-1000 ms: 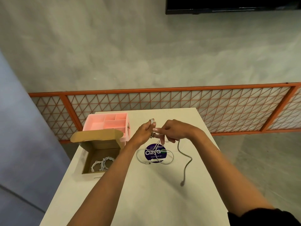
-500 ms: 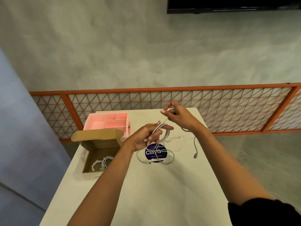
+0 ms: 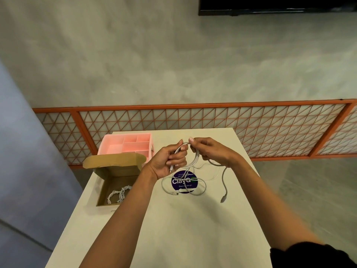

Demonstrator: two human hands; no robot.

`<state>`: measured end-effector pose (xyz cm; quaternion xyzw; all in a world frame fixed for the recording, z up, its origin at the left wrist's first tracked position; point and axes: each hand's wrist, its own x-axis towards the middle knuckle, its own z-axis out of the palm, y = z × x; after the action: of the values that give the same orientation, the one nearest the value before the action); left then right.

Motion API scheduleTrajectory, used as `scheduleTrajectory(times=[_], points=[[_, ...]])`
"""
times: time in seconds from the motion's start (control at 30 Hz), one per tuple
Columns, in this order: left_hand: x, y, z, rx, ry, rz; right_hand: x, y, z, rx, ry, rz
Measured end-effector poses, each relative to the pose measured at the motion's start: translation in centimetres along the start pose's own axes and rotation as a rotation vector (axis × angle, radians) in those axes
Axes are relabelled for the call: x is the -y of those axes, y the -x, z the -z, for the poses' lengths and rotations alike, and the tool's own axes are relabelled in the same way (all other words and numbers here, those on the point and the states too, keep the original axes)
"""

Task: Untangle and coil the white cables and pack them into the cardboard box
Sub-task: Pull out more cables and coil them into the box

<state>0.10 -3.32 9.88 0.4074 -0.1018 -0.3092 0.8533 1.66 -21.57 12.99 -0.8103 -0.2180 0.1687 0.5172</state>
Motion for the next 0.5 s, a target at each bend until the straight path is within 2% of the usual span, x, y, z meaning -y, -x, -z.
scheduleTrajectory(times=[0.17, 0.33, 0.5], points=[[0.4, -0.3, -0.3, -0.085, -0.018, -0.048, -0.6, -0.4, -1.2, -0.081, -0.11, 0.03], [1.5, -0.5, -1.1, -0.128, 0.07, -0.152, -0.4, -1.2, -2.6, -0.324, -0.14, 0.054], [1.9, -0.7, -2.2, -0.12, 0.196, -0.248, -0.3, -2.0, -3.7, -0.482, -0.239, 0.055]])
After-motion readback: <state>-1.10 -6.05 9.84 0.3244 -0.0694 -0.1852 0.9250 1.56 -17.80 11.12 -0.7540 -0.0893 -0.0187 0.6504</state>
